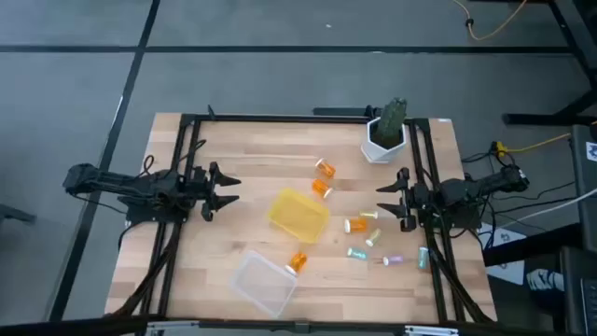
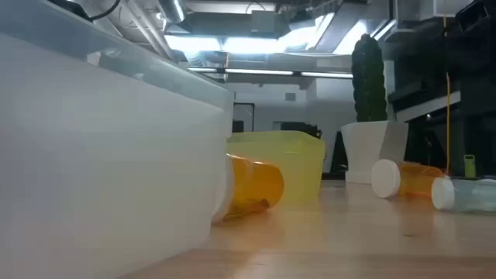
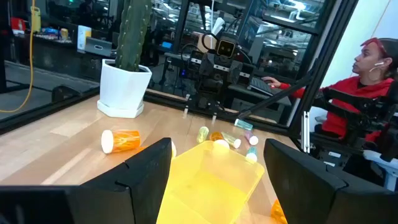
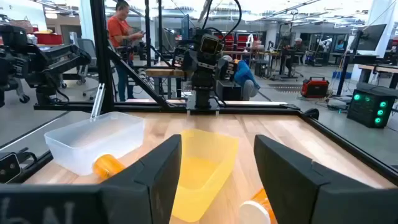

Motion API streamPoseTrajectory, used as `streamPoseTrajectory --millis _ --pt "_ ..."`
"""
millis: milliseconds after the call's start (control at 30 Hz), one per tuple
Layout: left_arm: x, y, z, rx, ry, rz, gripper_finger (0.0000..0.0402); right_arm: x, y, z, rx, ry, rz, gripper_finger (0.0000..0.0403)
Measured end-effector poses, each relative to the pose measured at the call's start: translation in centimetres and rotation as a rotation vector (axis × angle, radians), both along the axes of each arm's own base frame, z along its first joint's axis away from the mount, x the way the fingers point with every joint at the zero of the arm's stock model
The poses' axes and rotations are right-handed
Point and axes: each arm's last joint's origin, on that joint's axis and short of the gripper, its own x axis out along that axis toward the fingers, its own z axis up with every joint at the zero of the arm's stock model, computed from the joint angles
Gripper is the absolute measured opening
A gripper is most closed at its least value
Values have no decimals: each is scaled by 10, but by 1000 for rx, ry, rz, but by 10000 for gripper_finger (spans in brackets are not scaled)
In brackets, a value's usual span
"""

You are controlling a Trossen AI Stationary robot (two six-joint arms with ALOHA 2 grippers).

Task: Pick and place medicine bottles into bin by pill shape (circle, oval)

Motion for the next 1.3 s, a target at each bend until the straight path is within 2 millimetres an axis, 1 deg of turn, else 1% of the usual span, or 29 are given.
streamPoseTrajectory --millis 1167,1233,1300 --pt "0 0 0 0 0 0 251 0 0 0 0 0 0 205" --pt "0 0 0 0 0 0 251 0 0 1 23 -6 2 205" --pt "0 0 0 0 0 0 251 0 0 3 80 -28 7 205"
